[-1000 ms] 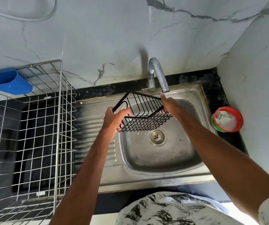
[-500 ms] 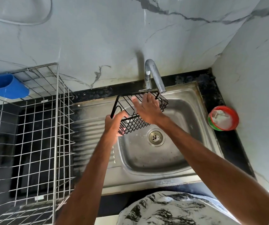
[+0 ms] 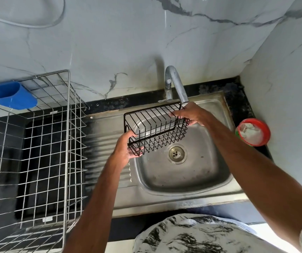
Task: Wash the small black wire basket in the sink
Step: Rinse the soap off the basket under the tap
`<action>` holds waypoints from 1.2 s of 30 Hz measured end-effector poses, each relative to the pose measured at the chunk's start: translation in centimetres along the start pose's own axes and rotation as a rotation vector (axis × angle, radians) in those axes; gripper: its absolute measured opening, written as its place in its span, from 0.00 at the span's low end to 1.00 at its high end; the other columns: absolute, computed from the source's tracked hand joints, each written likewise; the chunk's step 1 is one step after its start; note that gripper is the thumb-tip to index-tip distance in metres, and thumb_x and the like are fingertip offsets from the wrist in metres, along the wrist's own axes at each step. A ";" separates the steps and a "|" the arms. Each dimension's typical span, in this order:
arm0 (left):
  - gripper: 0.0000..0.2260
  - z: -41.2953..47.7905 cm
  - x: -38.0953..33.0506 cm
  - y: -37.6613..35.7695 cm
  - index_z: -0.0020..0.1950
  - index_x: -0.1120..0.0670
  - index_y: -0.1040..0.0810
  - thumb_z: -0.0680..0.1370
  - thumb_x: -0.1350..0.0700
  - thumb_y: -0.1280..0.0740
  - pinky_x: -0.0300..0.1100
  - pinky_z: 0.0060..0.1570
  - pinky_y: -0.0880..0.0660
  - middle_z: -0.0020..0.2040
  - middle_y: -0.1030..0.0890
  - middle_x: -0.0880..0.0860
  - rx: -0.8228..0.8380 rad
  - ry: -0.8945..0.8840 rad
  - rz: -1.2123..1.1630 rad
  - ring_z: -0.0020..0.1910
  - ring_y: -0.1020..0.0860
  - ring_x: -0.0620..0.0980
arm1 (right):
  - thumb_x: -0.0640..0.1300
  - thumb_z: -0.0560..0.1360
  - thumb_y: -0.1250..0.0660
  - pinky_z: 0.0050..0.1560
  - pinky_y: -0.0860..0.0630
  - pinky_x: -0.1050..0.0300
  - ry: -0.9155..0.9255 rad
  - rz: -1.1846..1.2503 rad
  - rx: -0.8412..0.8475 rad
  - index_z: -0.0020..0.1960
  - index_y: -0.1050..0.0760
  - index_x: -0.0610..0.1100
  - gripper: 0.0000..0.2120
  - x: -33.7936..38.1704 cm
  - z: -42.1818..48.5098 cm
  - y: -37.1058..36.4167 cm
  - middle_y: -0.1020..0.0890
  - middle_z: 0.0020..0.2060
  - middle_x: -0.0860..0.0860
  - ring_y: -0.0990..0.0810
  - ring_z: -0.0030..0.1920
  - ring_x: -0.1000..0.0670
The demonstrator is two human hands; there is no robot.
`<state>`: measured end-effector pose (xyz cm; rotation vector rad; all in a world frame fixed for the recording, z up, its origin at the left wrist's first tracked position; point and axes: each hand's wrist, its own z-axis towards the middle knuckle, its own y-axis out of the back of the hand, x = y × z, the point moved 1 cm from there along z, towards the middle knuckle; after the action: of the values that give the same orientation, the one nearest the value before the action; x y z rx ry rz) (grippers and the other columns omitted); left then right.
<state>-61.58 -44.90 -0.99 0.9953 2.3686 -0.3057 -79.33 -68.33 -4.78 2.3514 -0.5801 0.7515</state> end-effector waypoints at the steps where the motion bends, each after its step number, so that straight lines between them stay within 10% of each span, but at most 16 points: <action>1: 0.19 0.0 0.2 0.0 0.66 0.57 0.27 0.77 0.54 0.29 0.62 0.58 0.22 0.61 0.22 0.64 0.019 -0.004 -0.013 0.56 0.19 0.62 | 0.60 0.64 0.20 0.44 0.16 0.50 0.009 -0.031 -0.032 0.55 0.25 0.37 0.33 0.2 -0.1 -0.1 0.19 0.50 0.42 0.17 0.56 0.41; 4: 0.13 0.2 0.4 0.2 0.59 0.53 0.27 0.78 0.54 0.28 0.66 0.68 0.28 0.62 0.22 0.65 0.044 0.006 -0.051 0.61 0.21 0.64 | 0.57 0.67 0.20 0.37 0.18 0.56 0.032 -0.144 -0.166 0.62 0.29 0.45 0.32 1.0 -1.2 -0.3 0.24 0.48 0.44 0.18 0.48 0.45; 9: 0.39 1.3 0.5 1.3 0.83 0.51 0.39 0.75 0.51 0.24 0.66 0.67 0.28 0.79 0.38 0.69 0.113 -0.022 0.053 0.75 0.34 0.73 | 0.59 0.68 0.21 0.58 0.25 0.55 0.049 -0.303 -0.285 0.73 0.33 0.34 0.45 1.1 -2.8 -0.3 0.23 0.62 0.41 0.23 0.63 0.44; 16: 0.22 1.4 -0.5 -0.7 0.73 0.63 0.32 0.84 0.55 0.32 0.52 0.61 0.23 0.72 0.28 0.63 -0.018 -0.160 0.304 0.65 0.25 0.59 | 0.61 0.69 0.23 0.69 0.28 0.46 0.076 -0.424 -0.358 0.74 0.35 0.35 0.46 1.7 -4.8 -0.4 0.28 0.69 0.38 0.28 0.69 0.40; 21: 0.58 0.1 -1.1 -6.4 0.84 0.61 0.61 0.74 0.37 0.24 0.55 0.78 0.40 0.84 0.52 0.66 -0.165 -0.136 0.438 0.82 0.44 0.64 | 0.66 0.71 0.28 0.65 0.26 0.50 0.105 -0.574 -0.371 0.73 0.35 0.34 0.45 2.7 -5.9 -1.6 0.27 0.66 0.39 0.27 0.65 0.42; 24: 0.64 0.1 -1.6 -8.6 0.84 0.53 0.66 0.69 0.34 0.21 0.65 0.79 0.42 0.81 0.68 0.70 -0.194 -0.086 0.473 0.82 0.54 0.71 | 0.72 0.72 0.35 0.62 0.25 0.51 0.129 -0.730 -0.367 0.73 0.34 0.33 0.48 3.3 -6.4 -2.2 0.27 0.65 0.38 0.25 0.63 0.43; 32: 0.73 4.8 0.1 -9.2 0.83 0.44 0.49 0.42 0.20 0.26 0.75 0.72 0.42 0.83 0.44 0.63 -0.182 0.125 0.465 0.80 0.42 0.68 | 0.76 0.74 0.48 0.61 0.24 0.51 0.202 -1.048 -0.398 0.76 0.40 0.35 0.49 3.4 -7.1 -3.8 0.27 0.67 0.36 0.23 0.63 0.42; 36: 0.66 2.6 -0.4 -9.3 0.83 0.51 0.41 0.51 0.22 0.26 0.66 0.65 0.31 0.78 0.33 0.62 -0.135 0.105 0.429 0.75 0.33 0.66 | 0.73 0.77 0.46 0.67 0.26 0.47 0.231 -1.019 -0.368 0.80 0.50 0.36 0.49 3.3 -7.7 -4.4 0.33 0.72 0.33 0.28 0.70 0.39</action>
<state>-67.02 -52.69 -2.93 1.4422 2.1573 0.0699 -77.27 -60.87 0.62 1.8204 0.5305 0.3645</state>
